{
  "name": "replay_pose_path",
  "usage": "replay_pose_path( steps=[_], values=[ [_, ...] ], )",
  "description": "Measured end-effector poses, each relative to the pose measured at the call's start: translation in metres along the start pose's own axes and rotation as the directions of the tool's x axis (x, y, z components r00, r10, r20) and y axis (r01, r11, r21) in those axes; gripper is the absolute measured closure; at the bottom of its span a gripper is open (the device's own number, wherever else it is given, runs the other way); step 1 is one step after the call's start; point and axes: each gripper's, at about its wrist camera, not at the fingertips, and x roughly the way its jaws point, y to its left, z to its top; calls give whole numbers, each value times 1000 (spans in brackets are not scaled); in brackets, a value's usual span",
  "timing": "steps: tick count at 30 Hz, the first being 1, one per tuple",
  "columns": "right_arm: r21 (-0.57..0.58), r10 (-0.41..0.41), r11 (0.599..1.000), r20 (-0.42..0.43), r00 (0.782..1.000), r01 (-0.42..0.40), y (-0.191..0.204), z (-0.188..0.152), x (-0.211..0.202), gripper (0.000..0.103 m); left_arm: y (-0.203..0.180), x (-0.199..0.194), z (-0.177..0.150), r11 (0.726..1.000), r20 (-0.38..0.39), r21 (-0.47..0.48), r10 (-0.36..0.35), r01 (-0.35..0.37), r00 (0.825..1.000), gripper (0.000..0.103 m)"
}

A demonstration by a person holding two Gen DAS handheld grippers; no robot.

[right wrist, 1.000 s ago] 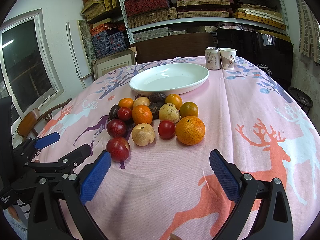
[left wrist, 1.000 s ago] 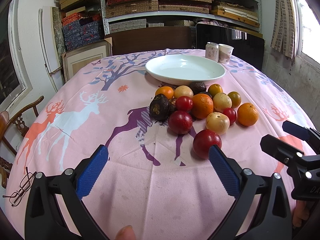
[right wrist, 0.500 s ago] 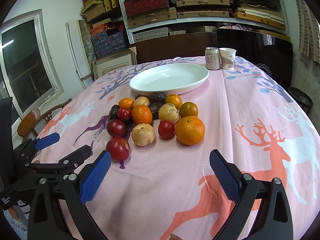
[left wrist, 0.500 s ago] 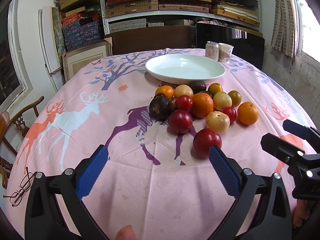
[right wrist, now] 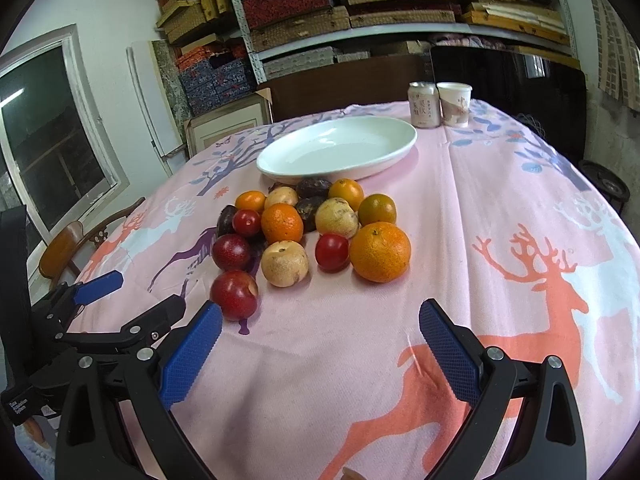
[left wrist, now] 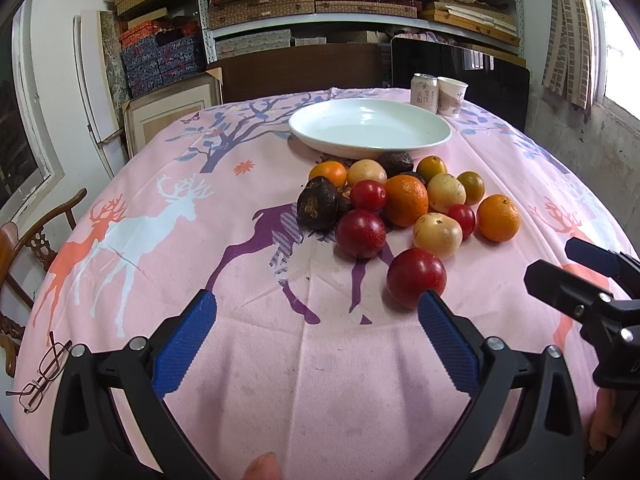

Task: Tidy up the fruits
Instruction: 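Close the left tool on a dark red apple while the right tool approaches the large orange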

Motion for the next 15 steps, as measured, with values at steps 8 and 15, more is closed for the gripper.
replay_pose_path(
  steps=[8, 15],
  values=[
    [128, 43, 992, -176, 983, -21, -21, 4, 31, 3, 10, 38, 5, 998, -220, -41, -61, 53, 974, 4],
    [-40, -111, 994, -219, 969, 105, -18, 11, 42, 3, 15, 48, -7, 998, -261, -28, -55, 49, 964, 4]
  ],
)
